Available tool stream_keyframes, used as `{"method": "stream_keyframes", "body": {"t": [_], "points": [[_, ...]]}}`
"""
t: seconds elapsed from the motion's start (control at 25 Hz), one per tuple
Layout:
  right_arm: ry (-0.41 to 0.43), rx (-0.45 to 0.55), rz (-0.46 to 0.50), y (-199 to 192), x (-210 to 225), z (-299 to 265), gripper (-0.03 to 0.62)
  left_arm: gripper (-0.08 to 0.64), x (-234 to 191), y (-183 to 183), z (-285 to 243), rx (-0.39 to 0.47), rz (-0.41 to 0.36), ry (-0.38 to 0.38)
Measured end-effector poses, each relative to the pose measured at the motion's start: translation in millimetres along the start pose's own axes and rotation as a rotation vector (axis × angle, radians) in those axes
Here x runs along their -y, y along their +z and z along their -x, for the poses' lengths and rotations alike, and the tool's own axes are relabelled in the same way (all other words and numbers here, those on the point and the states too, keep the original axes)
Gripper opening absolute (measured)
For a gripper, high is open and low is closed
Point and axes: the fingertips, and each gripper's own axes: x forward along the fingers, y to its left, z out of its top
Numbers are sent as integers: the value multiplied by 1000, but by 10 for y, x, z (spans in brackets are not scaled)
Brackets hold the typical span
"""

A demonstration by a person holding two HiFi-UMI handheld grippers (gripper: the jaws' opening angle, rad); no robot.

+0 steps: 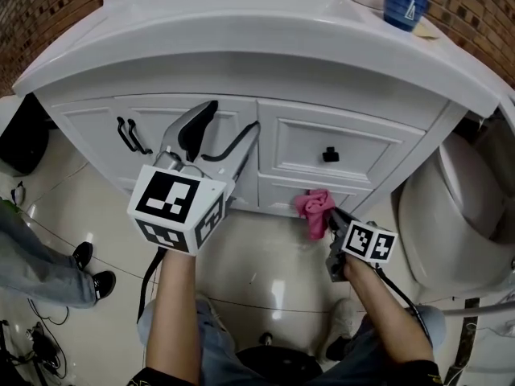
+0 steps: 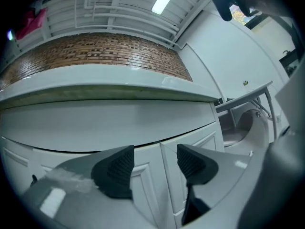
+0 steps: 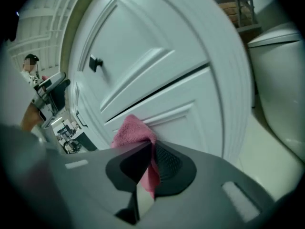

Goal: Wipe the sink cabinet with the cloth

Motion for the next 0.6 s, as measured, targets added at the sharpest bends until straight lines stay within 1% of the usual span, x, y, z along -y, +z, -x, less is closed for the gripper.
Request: {"method": "stream_keyframes", "body": {"t": [0.2,0.28,0.32,0.4,0.6], "points": [[-151,65,-52,181,773,408,28,288,77,-8,-13,-5,-2,-2],[-162,78,-77,202,898,449,28,288,113,16,11,1,-5,-4],[-150,74,-82,185,884,431,28,288,123,19,28,1,-8,-5],[-100,40,-62,63,704,319,28,288,113,4,70,-6,-15,-3],[117,-117,36,-573,-206,-175,28,288,-32,-42,211,-21,-20,24]]}}
